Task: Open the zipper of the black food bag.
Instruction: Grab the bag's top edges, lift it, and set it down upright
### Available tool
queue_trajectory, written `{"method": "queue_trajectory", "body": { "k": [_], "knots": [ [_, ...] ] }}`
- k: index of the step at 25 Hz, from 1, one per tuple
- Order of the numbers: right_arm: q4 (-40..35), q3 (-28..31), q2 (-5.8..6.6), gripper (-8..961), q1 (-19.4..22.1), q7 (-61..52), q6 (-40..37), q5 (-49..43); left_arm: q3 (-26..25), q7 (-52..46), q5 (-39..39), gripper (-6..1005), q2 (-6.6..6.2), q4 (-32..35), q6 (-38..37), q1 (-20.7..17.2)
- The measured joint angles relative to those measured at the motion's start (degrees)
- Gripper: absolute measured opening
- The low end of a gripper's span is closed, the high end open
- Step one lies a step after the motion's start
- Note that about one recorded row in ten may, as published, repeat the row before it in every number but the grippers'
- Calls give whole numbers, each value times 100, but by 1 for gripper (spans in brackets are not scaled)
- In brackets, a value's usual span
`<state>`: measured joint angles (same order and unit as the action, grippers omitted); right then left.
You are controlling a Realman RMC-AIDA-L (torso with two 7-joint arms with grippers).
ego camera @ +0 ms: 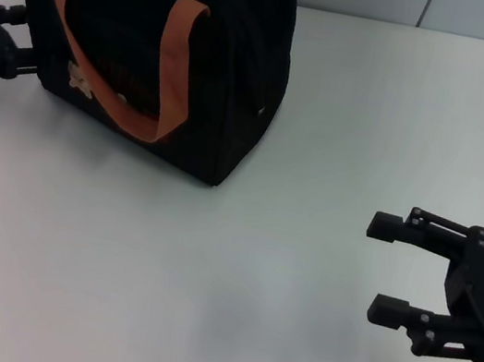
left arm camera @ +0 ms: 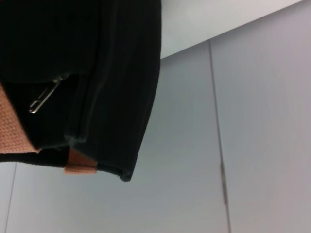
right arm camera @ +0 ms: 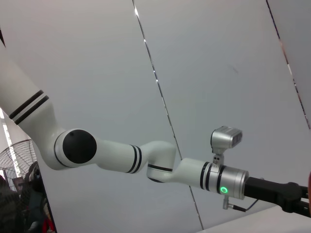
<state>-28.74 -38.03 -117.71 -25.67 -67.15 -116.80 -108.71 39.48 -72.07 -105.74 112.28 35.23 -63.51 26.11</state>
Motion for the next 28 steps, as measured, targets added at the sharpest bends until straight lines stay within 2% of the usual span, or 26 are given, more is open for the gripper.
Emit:
{"method": "queue_trajectory", "body": {
  "k": [15, 20, 24, 28],
  "knots": [
    [13, 7, -47, 835, 55, 10, 0, -3, 393, 0, 0, 762, 183, -17, -586, 127],
    [63, 7, -53, 834, 57, 32, 97, -3, 392, 181, 2, 730, 213, -17, -820, 34],
    [62, -9, -64, 834, 5, 30, 154, -3, 354, 430, 43, 705, 330, 19, -843, -124],
    [62, -13, -77, 835, -34, 15, 190, -3, 355, 453, 33, 679, 347, 4, -830, -138]
  ]
}}
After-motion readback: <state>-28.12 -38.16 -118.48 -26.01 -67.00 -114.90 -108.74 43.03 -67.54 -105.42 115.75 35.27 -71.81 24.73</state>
